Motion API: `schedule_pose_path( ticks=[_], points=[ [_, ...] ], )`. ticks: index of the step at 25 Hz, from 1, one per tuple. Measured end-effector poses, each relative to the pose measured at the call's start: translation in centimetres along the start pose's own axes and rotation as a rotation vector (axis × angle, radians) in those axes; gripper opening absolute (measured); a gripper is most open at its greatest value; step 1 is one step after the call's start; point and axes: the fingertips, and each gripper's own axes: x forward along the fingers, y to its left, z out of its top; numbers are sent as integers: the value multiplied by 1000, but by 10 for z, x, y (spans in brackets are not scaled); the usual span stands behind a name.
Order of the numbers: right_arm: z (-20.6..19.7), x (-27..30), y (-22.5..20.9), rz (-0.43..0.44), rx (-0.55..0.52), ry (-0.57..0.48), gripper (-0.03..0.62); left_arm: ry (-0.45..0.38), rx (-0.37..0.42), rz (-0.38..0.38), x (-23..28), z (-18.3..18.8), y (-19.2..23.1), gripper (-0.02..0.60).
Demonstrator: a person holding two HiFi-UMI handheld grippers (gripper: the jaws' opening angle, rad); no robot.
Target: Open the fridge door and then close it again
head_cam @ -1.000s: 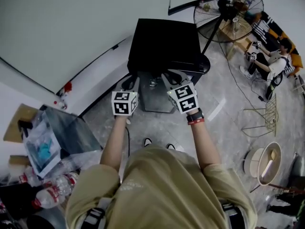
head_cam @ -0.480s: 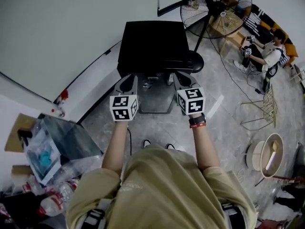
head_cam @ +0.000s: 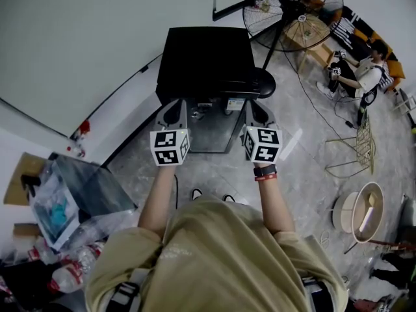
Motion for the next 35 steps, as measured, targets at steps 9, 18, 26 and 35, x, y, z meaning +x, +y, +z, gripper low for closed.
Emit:
schedule_pose_path(
  ticks=[9,18,26,35],
  points=[
    [-4,-4,-14,-50,15,-4,21,-2,8,14,6,-3,-2,18],
    [-5,6,-18,17,-46,17,22,9,-32,-61,22,-15,-15,18],
    [-37,7,-15,99,-97,113,21,143,-119,-219,14,-88,-48,18],
    [-120,-20,-14,505,-372,338,23,617,-228,-265,-41,-273,-105,20]
  ],
)
